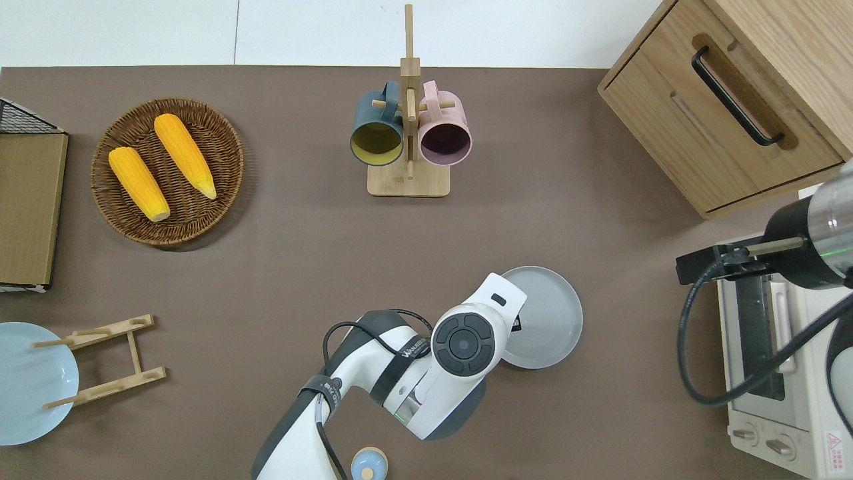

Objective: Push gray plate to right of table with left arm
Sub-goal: 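Keep pushing the gray plate toward the right arm with the left gripper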

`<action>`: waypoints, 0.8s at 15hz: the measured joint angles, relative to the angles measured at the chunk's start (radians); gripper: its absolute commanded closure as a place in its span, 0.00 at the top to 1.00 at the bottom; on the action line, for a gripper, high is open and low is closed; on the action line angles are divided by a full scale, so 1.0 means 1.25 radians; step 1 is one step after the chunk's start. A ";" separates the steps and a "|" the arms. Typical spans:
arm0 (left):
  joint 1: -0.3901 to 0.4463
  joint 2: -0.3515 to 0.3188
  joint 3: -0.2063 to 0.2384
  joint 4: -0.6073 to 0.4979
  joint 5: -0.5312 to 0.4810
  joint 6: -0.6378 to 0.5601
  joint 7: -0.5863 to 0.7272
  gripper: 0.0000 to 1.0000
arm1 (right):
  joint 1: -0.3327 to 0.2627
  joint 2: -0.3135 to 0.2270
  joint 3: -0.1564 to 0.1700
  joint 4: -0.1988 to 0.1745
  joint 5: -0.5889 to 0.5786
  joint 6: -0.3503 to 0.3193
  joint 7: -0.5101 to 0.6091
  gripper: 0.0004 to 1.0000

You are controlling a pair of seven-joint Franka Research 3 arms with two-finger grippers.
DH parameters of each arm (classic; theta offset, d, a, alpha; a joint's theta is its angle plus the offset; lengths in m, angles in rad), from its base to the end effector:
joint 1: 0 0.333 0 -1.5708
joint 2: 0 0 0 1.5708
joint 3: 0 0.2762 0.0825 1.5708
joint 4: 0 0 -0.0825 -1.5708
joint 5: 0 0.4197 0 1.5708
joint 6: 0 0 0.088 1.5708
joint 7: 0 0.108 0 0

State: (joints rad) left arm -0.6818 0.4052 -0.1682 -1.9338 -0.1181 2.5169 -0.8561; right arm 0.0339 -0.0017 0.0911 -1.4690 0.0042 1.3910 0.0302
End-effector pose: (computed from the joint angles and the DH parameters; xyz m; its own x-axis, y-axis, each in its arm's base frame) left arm 0.4314 -0.4863 0.2347 0.9934 0.1147 -0.0014 0.1121 -0.9672 0.2280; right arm 0.5660 0.0717 0.6204 0.9925 0.0950 -0.0763 0.0952 -0.9955 -0.0017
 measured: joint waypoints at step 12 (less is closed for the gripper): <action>-0.019 0.030 -0.003 0.040 0.002 -0.001 -0.018 0.86 | 0.000 0.000 0.000 0.000 0.000 0.000 0.000 0.98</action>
State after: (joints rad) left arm -0.7054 0.4432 -0.1722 -1.8839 -0.1155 2.5160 -0.8787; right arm 0.0339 -0.0017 0.0911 -1.4690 0.0043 1.3910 0.0302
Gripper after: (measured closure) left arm 0.916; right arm 0.013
